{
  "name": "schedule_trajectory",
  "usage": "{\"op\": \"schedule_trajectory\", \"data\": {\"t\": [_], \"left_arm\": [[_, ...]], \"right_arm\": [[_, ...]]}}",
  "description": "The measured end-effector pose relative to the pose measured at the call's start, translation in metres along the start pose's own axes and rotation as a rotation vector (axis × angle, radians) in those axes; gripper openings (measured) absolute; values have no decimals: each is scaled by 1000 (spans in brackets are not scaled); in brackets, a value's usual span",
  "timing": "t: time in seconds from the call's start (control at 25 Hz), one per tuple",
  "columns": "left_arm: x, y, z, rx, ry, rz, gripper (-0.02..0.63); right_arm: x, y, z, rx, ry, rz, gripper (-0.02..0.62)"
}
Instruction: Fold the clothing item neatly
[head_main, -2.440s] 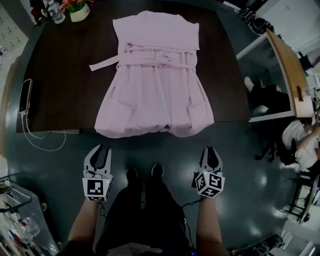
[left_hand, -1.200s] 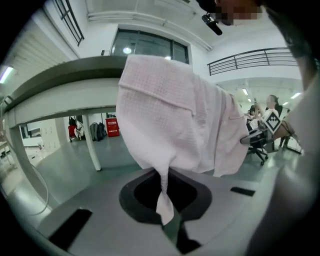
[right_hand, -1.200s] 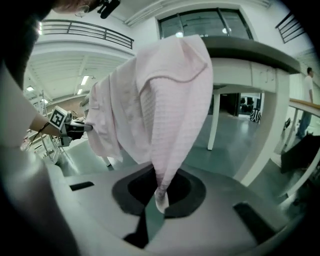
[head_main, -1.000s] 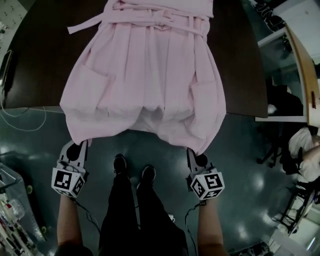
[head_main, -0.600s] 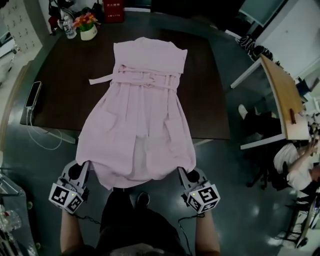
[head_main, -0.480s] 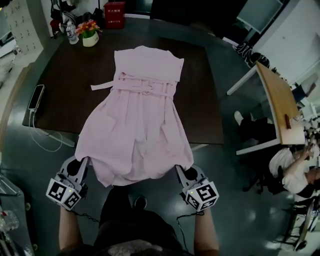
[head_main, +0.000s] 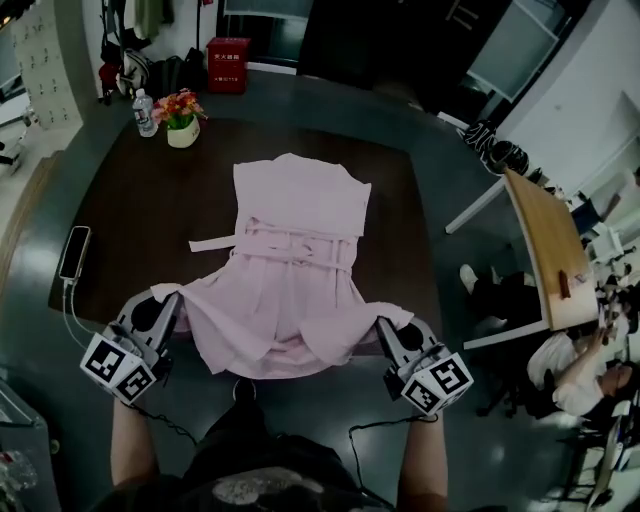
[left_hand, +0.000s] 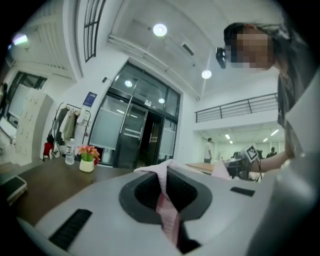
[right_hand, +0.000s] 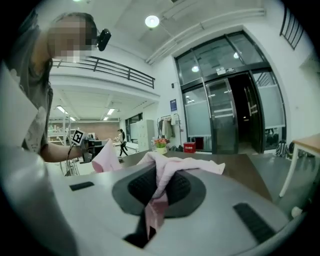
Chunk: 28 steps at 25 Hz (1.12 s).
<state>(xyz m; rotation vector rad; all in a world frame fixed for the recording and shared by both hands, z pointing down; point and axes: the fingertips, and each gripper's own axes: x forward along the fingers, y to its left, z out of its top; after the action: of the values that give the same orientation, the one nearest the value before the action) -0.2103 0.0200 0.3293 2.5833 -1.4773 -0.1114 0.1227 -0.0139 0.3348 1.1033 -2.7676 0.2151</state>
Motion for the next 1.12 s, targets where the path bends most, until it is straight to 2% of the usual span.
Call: {"op": "schedule_trajectory", "data": {"t": [0.08,0.2,0.28,0.44,0.52,0.68,0.8,0.96,1.12], "left_arm": [[31,30,11,27,33,5,17],[78,65,32,9,26,-11,17],[114,87,39,6,41,5,17],[198,121,34,-1,106,3,17],[240,138,36,-8,116,5,17],[311,175,67,-22,83,46,17],[363,231,86,-59,67,122,17],[405,298,51,-92,140,196,17],[440,345,-10,-99,303,249,17]], "right_arm": [[18,-28,22,0,-22,-49,8],[43,-71,44,27,-53,-113,8],[64,-97,47,57,-37,-135,8],[126,-127,35,38,37,-66,8],[159,-152,36,39,42,-39,8],[203,-239,67,143,8,-22,8],[235,-328,81,181,26,-83,8],[272,-419,46,187,138,-175,8],[315,-477,-9,224,258,-218,8]]}}
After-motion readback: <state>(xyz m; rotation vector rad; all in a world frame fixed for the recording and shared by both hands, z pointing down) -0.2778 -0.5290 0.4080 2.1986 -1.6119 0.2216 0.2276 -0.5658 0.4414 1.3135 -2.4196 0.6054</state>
